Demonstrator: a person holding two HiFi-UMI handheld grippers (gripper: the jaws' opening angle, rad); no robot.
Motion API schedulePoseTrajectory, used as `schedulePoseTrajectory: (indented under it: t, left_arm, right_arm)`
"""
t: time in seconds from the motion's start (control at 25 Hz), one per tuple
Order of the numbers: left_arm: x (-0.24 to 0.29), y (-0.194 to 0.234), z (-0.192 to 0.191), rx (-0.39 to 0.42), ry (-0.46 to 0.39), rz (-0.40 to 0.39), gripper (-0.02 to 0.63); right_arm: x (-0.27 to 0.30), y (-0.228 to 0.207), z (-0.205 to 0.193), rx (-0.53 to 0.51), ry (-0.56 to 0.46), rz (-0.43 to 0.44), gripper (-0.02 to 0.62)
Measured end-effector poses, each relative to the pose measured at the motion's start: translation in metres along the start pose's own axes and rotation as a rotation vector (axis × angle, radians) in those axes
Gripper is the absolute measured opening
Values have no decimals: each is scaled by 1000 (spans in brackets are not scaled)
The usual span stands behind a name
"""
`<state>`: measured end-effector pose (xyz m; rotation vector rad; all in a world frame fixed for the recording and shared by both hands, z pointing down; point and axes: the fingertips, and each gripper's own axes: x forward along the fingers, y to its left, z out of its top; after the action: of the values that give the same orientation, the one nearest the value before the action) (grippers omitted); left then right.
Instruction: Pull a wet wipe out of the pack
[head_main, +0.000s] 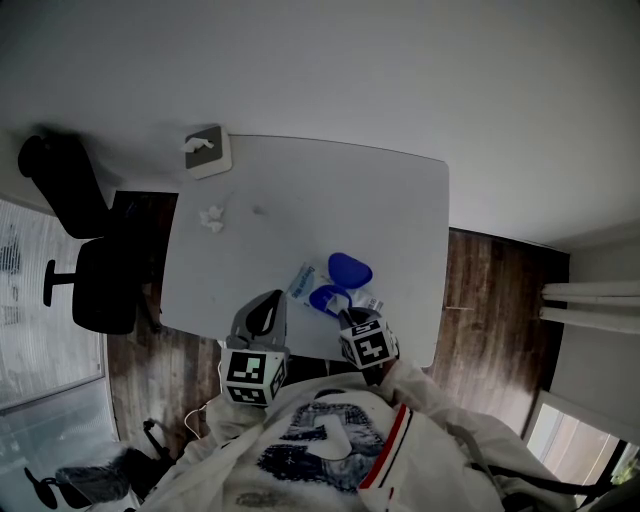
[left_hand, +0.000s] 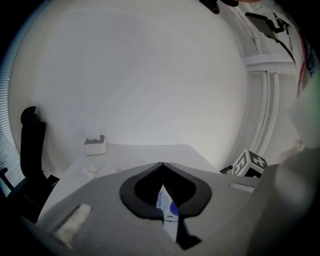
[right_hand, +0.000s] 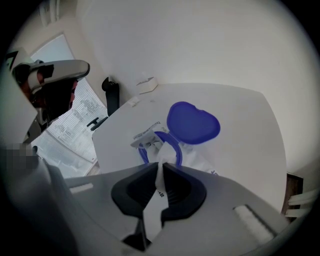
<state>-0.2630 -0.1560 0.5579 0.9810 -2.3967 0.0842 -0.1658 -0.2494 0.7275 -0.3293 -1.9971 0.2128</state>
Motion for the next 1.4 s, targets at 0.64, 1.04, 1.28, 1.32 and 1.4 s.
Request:
schedulePoseTrajectory:
  t: [0.64, 1.04, 1.28, 1.32, 1.4]
  left_arm:
    - [13, -9, 6, 21, 2, -42, 5]
    - [27, -26, 18, 59, 5, -103, 5]
    - [36, -30, 25, 69, 7, -129, 5]
    - [37, -31, 26, 71, 7, -132, 5]
    - [39, -32, 29, 76, 7, -134, 5]
  right_arm:
    - [-12, -20, 15, 46, -42, -38, 21]
    - [-25, -33, 26, 84, -96, -51, 20]
    - [-31, -45, 35, 108, -128, -70, 20]
    - [-33, -47, 38, 112, -136, -73, 20]
    - [-35, -51, 42, 117, -154, -78, 18]
